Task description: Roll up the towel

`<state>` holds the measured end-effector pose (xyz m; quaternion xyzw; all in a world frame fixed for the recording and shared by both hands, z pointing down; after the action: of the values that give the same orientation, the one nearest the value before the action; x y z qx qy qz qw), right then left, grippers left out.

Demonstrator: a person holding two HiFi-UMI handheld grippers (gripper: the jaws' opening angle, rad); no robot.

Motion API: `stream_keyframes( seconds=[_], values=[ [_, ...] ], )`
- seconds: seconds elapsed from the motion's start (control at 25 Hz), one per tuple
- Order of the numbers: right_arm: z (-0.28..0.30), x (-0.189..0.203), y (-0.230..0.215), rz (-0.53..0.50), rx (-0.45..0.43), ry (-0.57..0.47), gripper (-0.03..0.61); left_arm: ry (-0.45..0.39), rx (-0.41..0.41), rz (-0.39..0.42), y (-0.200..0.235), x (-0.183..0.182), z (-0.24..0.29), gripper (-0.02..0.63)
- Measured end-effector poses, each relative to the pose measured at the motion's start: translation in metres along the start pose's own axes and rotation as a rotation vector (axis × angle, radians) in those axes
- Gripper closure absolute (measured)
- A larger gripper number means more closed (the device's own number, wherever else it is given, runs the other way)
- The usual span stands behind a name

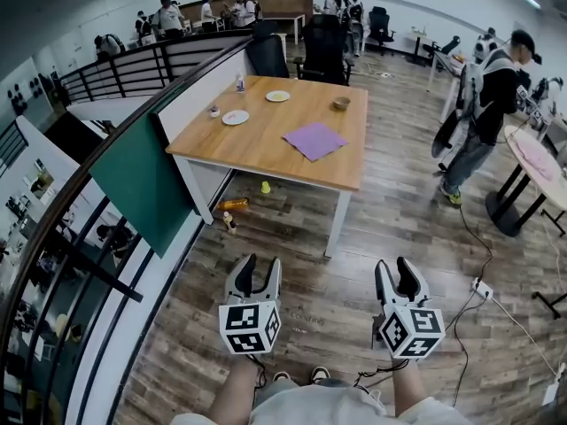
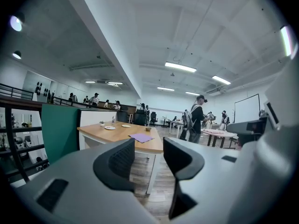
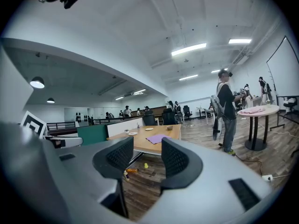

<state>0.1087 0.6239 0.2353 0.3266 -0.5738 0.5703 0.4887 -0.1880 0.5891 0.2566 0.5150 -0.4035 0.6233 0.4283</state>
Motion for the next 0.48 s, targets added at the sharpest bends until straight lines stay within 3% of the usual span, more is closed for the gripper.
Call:
stream_keyframes(
  seconds=[0.2, 0.48],
  values=[
    [-0.002, -0.001, -0.006, -0.019, 0.012, -0.016, 0.298, -0.004, 0.005, 0.018, -0.003, -0.001, 0.0, 0.342],
    [-0.001, -0.003, -0.014, -0.011, 0.031, -0.051, 0.146, -0.033, -0.021, 0.014, -0.002, -0.002, 0.003, 0.129]
  ],
)
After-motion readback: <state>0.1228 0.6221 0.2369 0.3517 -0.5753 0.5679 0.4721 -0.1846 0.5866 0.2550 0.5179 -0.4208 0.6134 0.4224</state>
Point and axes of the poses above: the fingertips, and each gripper's own axes: z forward along the fingers, y to its left, x out of its underside, the point moved 8 cm from there along -z, backward along the fingers, and after that the axes turned 11 degrees about z, right-handed, at the moved point
